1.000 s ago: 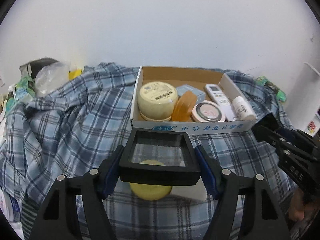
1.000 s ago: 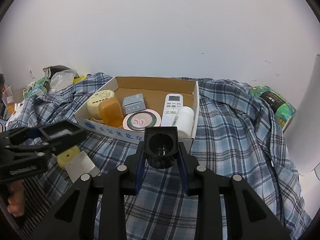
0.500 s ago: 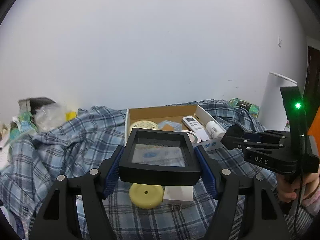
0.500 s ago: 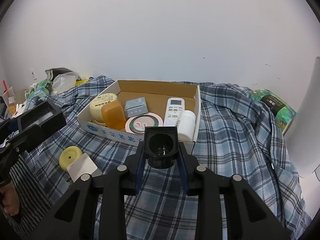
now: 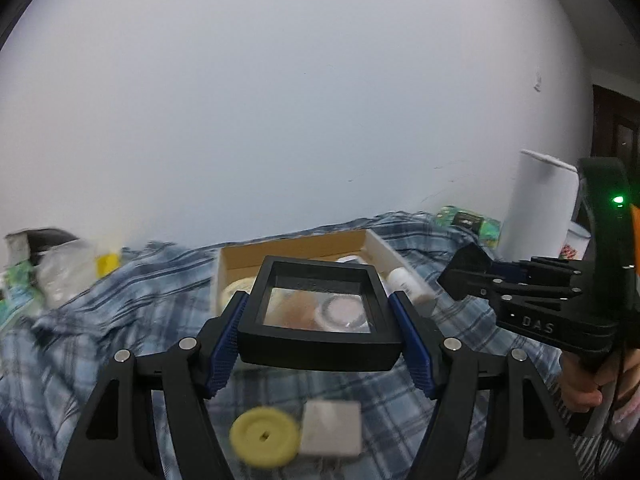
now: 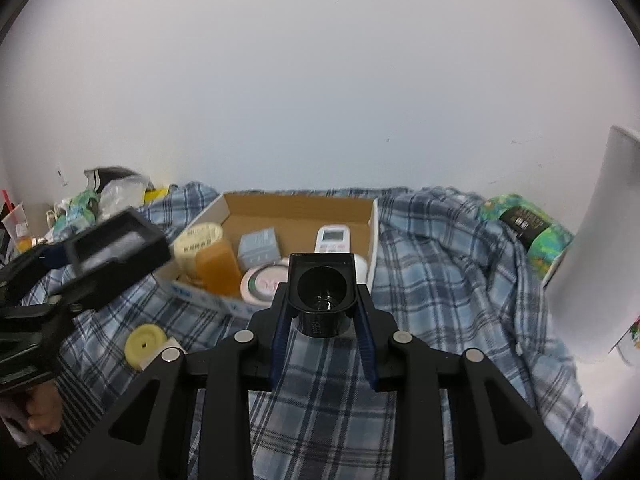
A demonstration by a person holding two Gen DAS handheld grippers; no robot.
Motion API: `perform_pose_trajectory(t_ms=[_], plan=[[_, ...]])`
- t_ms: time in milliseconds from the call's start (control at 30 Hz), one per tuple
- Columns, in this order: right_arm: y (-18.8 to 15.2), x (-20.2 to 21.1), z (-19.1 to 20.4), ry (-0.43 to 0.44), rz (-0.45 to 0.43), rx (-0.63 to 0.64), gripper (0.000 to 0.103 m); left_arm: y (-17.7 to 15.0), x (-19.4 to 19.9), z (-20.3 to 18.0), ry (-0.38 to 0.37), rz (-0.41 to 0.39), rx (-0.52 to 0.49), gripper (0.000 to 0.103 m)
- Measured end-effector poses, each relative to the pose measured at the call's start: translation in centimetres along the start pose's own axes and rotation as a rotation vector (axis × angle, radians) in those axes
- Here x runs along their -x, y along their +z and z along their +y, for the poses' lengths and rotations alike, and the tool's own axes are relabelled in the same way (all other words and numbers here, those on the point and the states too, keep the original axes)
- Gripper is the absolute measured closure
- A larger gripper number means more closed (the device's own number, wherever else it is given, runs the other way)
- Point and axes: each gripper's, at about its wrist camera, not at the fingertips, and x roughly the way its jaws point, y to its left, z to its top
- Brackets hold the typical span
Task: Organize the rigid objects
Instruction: 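Carry the black frame and black cup over the cardboard box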
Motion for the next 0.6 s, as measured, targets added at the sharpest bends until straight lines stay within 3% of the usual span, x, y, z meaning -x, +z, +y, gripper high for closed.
perform_pose_trajectory(t_ms=[33,200,367,600], plan=[[0.4,0.2,-0.2,-0.007,-0.008,0.003,0.074,0.5,-0.8,-0.2,-0.030,0.008,0.000,0.031],[2.3,0.2,-1.1,-0.053,-0.032,0.019,0.074,1.8,-3.9,-0.9,-0.027,0.017,0.008,0.031],[3.7,-0.9,-2.2,-0.079,-0.032,0.012,0.074,2.3,-7.5,-1.8,-0.068,0.078,0.005,0.031],[3.3,-2.5,-3.7,-0.073,-0.013,-0.027,0.074,1.9,-11.1,-2.5,-0.075,0.138,-0.010,0.031]])
